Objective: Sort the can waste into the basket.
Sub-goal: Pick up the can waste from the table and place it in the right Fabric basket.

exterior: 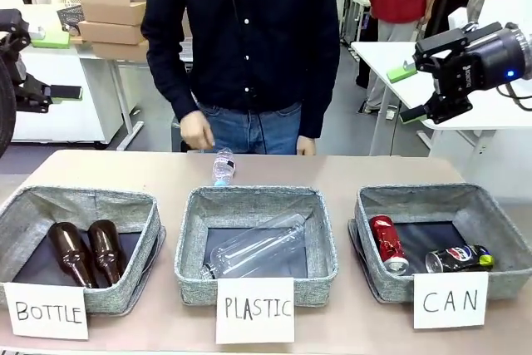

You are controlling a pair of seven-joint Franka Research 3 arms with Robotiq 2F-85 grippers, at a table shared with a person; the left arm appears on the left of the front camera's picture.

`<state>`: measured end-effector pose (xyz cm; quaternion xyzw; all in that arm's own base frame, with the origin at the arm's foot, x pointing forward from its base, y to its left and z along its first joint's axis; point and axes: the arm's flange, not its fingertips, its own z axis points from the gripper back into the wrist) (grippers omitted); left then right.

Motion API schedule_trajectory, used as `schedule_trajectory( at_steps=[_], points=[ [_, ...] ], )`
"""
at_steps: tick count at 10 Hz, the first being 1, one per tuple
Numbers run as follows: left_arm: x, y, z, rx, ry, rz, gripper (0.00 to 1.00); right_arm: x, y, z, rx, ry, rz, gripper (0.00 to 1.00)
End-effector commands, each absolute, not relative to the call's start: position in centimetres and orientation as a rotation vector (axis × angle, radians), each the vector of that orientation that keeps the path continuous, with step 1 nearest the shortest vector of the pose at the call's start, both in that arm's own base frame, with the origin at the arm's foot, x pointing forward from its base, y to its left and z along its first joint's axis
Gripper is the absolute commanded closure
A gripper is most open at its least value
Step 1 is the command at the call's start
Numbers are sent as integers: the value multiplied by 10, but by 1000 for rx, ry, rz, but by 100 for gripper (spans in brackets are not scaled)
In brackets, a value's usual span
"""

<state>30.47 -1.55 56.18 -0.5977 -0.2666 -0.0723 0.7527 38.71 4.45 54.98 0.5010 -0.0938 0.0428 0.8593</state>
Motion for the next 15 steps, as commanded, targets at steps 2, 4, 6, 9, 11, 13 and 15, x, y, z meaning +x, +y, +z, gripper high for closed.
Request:
schedule_trajectory(
  at_steps=[2,4,6,9,11,13,15],
  points=[
    [305,-17,562,-1329,-597,-168,0,387,43,551,1049,-207,112,0],
    [305,-17,562,-1329,-597,-168,0,387,43,551,1049,-207,112,0],
    [305,-17,562,-1329,-597,-168,0,387,43,551,1049,-207,112,0],
    [305,-17,562,-1329,-597,-168,0,387,43,551,1049,-207,112,0],
    [305,-17,562,-1329,-597,-168,0,387,43,551,1049,-207,112,0],
    [305,-17,562,-1329,-597,-168,0,387,43,551,1049,-207,112,0],
    [305,-17,562,-1329,-597,-168,0,387,43,551,1049,-207,112,0]
  ],
)
